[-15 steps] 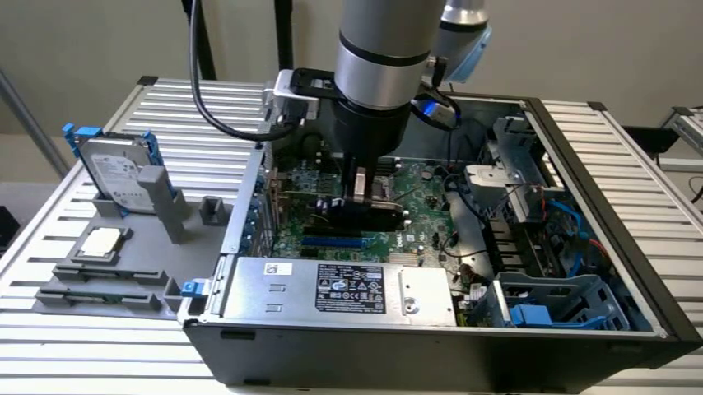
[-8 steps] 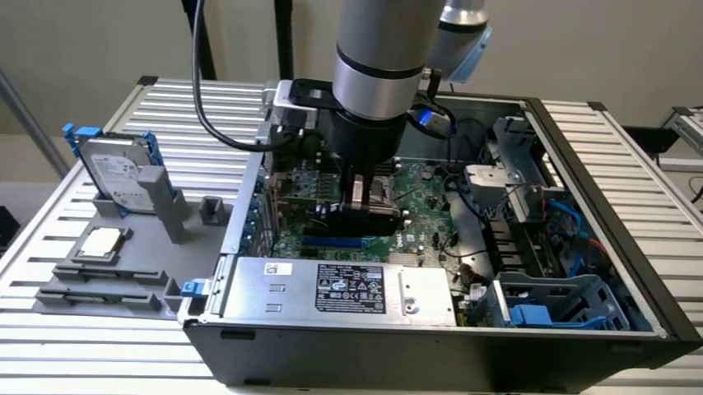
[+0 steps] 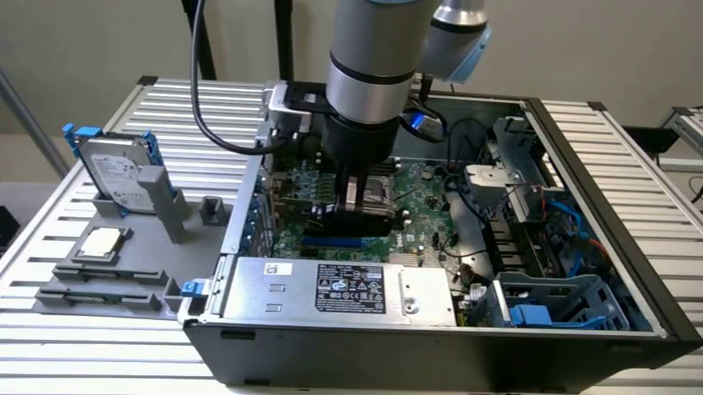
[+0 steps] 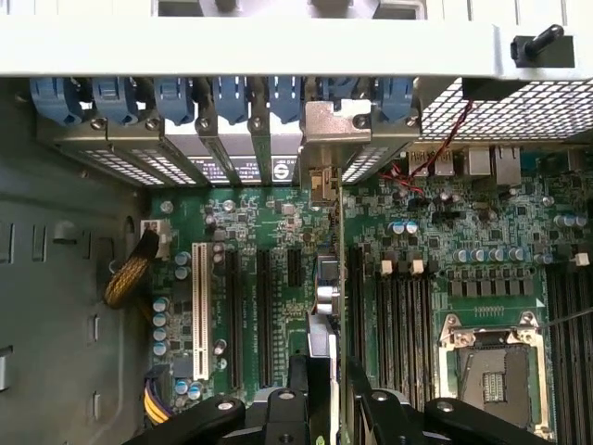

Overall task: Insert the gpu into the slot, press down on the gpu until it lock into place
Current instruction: 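Insert the gpu into the slot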

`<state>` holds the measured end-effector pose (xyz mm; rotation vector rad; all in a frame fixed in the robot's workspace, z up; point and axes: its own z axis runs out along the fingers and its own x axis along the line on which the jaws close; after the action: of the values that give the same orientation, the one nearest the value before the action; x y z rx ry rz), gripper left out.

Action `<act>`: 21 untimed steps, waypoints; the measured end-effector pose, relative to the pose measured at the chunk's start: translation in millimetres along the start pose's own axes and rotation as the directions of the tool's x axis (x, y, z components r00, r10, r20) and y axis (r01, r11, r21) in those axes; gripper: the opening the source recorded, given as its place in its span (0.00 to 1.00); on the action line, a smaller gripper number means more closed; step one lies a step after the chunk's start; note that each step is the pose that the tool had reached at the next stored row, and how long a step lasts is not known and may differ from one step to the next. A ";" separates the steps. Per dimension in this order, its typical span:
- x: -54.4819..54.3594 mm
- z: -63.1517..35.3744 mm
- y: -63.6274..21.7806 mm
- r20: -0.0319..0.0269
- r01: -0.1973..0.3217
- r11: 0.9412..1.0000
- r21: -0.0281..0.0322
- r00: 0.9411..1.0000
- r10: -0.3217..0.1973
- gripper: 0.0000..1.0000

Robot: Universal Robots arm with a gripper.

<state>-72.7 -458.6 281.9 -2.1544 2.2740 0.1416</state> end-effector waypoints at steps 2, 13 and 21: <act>-0.2 2.0 0.8 0.000 0.000 1.000 0.000 1.000 0.000 0.27; -0.4 9.1 2.9 0.001 0.000 1.000 -0.001 1.000 0.000 0.27; -0.7 11.1 3.4 0.002 0.000 1.000 -0.007 1.000 0.000 0.27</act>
<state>-76.7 -457.0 271.1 -2.1562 2.2764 0.1524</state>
